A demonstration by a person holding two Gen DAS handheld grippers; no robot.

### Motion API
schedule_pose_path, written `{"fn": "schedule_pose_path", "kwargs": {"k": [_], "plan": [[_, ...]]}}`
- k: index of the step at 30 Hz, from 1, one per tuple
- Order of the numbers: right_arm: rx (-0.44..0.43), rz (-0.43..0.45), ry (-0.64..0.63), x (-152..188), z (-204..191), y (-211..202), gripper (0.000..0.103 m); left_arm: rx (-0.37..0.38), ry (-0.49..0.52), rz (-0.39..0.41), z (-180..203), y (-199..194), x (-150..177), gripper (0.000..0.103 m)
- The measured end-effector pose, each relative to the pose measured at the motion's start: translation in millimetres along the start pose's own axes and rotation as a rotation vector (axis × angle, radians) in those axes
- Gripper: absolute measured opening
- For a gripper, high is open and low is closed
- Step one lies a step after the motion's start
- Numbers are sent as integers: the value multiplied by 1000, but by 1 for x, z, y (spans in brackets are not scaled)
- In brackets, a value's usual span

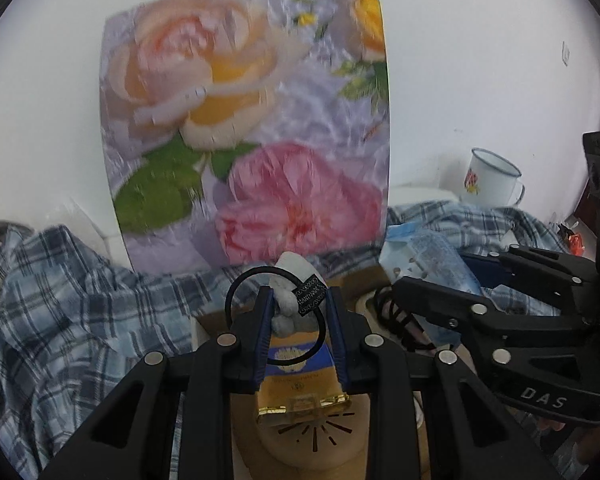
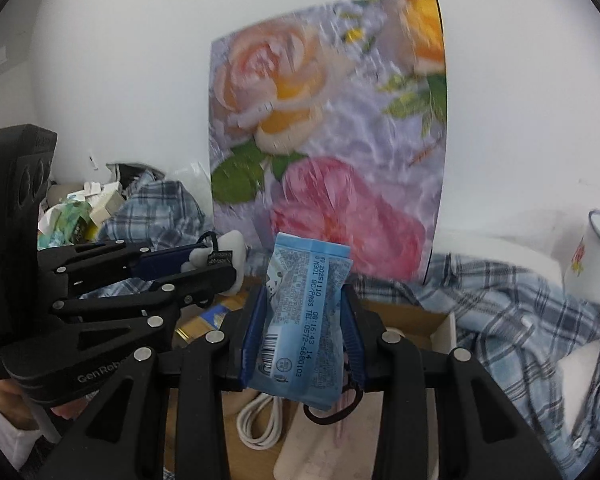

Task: Organize soft objects
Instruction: 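Lower and release the earbuds with the left tool while the right tool releases the blue packet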

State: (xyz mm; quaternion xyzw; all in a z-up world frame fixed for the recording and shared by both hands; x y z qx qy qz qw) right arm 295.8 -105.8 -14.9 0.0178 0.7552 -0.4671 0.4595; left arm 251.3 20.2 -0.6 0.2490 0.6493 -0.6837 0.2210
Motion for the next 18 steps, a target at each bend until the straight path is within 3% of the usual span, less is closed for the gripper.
{"fn": "schedule_pose_path", "kwargs": {"k": [7, 14, 16, 18], "plan": [[-16, -74, 19, 10, 5, 25, 36, 16, 9, -67, 2, 21, 8, 28], [-18, -116, 39, 16, 10, 38, 38, 27, 7, -72, 0, 26, 11, 28], [-11, -114, 49, 15, 11, 37, 51, 43, -10, -68, -3, 26, 10, 29], [15, -112, 65, 15, 15, 35, 65, 38, -37, -67, -10, 25, 9, 45]]}}
Point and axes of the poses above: each gripper's, at about its wrist camera, not at the fingertips, and y roughly the way its jaws point, z to its right, x to its underside, the point moved 2 cm from there along y, roughly the way its jaws point, and after that the axes turned 11 degrees about -z, right-handed, at the moved point
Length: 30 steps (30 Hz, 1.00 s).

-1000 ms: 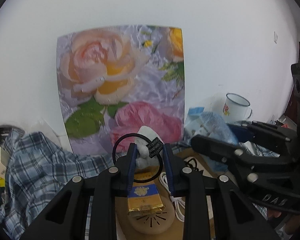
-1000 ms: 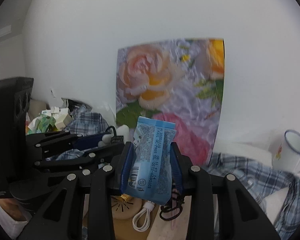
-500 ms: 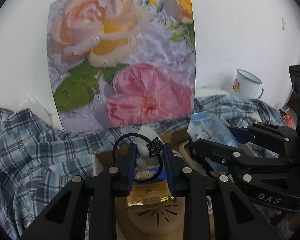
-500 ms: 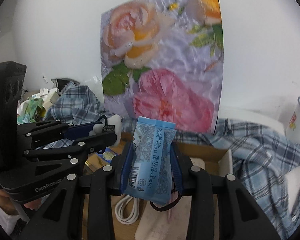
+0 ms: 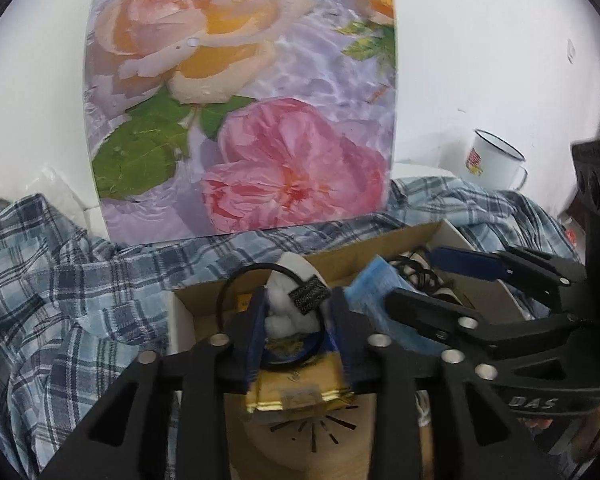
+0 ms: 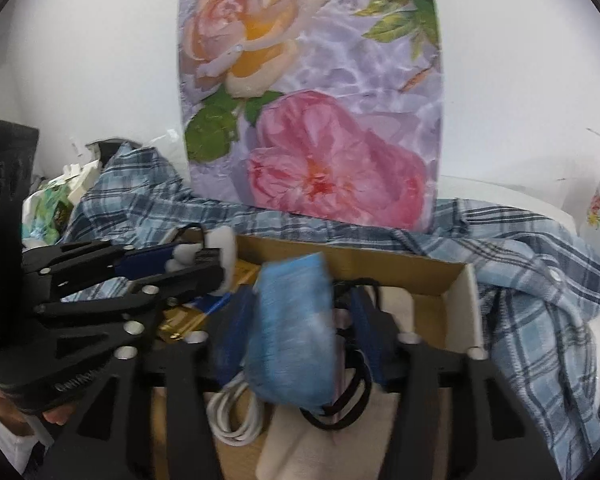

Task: Organize soft objects
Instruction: 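Lower and release the earbuds with the left tool while the right tool releases the blue packet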

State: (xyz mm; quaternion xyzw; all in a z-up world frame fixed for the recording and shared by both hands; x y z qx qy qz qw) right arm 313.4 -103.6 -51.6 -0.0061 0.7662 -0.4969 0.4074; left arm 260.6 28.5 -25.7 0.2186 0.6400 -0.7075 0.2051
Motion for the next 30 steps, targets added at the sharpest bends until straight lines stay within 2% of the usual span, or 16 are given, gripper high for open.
{"fn": "schedule_pose_path", "kwargs": {"k": [2, 4, 6, 11, 22, 30], "plan": [[-2, 4, 28, 0, 7, -3, 73, -30, -47, 11, -9, -3, -1, 81], [-15, 13, 57, 1, 14, -6, 90, -9, -82, 38, -18, -8, -2, 91], [-30, 22, 85, 1, 21, -9, 100, 37, -90, 45, -20, -11, -3, 91], [-26, 22, 76, 0, 21, -10, 101, -40, -46, 63, -11, -12, -4, 91], [-33, 26, 62, -1, 17, -16, 102, -29, -45, 75, -9, -19, -4, 92], [-40, 55, 31, -5, 9, -32, 102, -36, -19, 130, -5, -37, -8, 92]]}}
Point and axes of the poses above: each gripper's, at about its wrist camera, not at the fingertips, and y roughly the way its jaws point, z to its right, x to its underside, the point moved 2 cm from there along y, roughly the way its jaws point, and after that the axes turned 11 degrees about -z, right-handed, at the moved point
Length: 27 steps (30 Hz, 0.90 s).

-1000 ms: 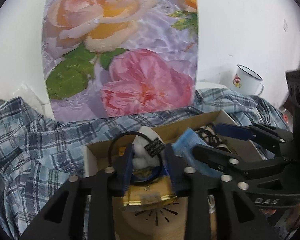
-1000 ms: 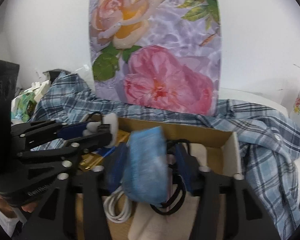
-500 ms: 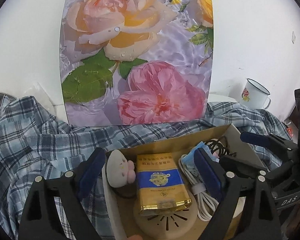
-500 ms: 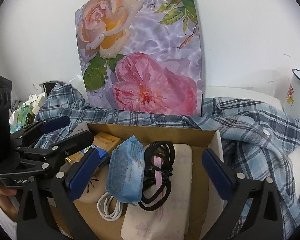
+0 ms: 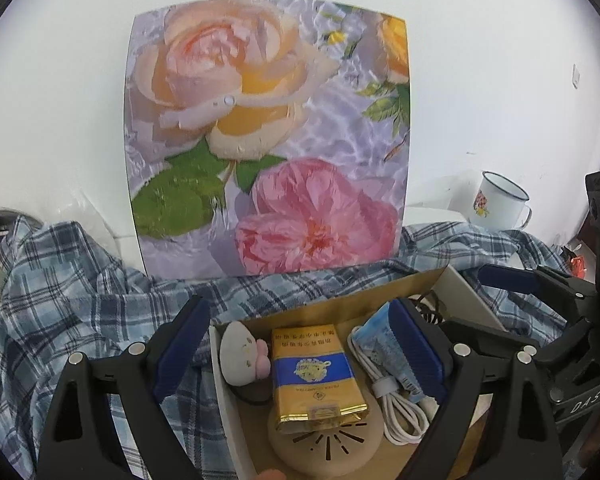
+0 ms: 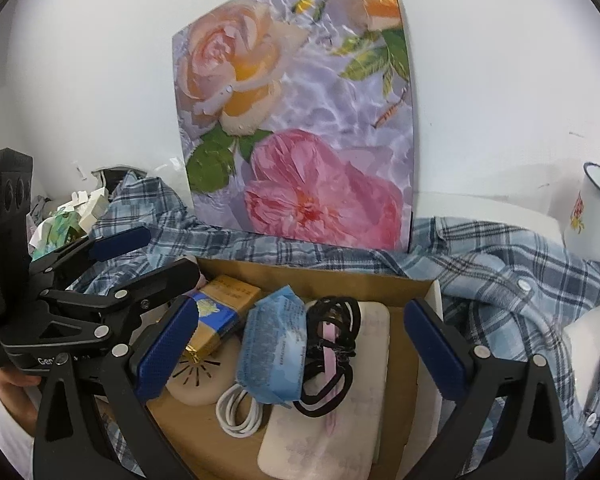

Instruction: Organize soft objects

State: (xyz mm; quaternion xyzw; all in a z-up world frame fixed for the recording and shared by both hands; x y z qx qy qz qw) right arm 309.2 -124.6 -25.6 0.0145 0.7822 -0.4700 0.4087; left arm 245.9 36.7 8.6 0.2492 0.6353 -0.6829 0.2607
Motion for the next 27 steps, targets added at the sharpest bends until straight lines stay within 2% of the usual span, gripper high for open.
{"fn": "schedule_pose_path", "kwargs": {"k": [7, 9, 11, 15, 21, 27], "plan": [[9, 28, -12, -4, -5, -15, 103, 15, 9, 21, 3, -14, -5, 93], [10, 40, -15, -6, -6, -21, 103, 20, 3, 32, 3, -20, -8, 95], [8, 55, -19, -8, -8, -28, 103, 5, -11, 54, 2, -28, -12, 103], [6, 98, -19, -12, -11, -48, 103, 33, -14, 87, 3, -47, -19, 103], [15, 161, -21, -19, -23, -83, 103, 19, -12, 166, 8, -84, -28, 103], [26, 208, -48, -27, -39, -115, 103, 27, -42, 189, 7, -121, -35, 103]]}}
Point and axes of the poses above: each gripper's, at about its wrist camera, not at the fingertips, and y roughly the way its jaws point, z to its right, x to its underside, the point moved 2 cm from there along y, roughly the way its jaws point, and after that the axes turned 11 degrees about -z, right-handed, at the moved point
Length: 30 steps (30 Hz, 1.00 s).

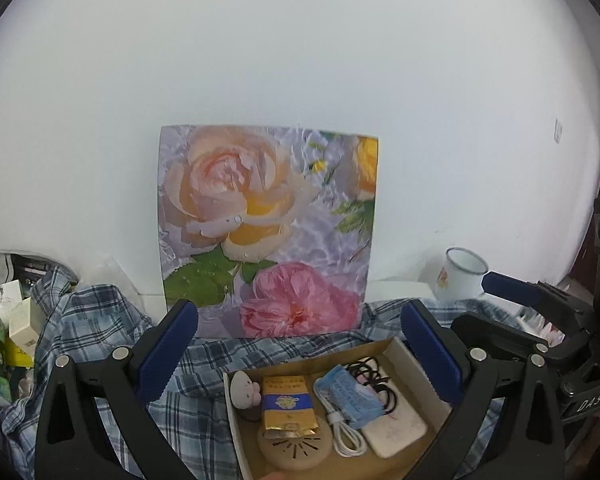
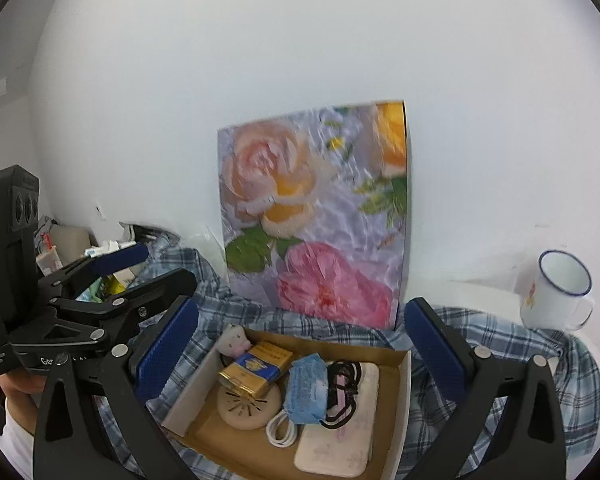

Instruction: Organize soft objects

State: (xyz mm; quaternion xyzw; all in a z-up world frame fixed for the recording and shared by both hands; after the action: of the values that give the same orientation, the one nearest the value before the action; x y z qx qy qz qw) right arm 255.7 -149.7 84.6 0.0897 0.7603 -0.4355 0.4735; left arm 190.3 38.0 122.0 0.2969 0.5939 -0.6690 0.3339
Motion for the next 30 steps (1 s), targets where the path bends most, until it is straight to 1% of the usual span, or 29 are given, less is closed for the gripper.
{"fn": "schedule_pose_path", "kwargs": {"k": [4, 8, 12, 15, 20, 23, 25, 30], "plan": [[15, 20, -39, -10, -14, -25, 103, -47, 41, 47, 9, -32, -6, 103], [31, 39, -65, -14, -26, -51, 103, -38, 63, 69, 19, -62, -5, 103], [16, 57, -82, -9, -38, -78, 103, -40, 78, 96, 29, -89, 8, 103], [39, 73, -115, 1, -49, -96, 103, -41, 87, 101, 34, -105, 22, 103], [46, 56, -145, 26, -68, -112, 103, -29, 94, 99, 37, -122, 50, 103], [76, 58, -185, 46, -81, -119, 103, -44, 107, 109, 39, -132, 68, 103], [83, 84, -192, 58, -87, -124, 103, -63, 113, 112, 39, -137, 77, 103], [54, 95, -185, 83, -93, -123, 103, -70, 117, 100, 38, -138, 99, 102]]}}
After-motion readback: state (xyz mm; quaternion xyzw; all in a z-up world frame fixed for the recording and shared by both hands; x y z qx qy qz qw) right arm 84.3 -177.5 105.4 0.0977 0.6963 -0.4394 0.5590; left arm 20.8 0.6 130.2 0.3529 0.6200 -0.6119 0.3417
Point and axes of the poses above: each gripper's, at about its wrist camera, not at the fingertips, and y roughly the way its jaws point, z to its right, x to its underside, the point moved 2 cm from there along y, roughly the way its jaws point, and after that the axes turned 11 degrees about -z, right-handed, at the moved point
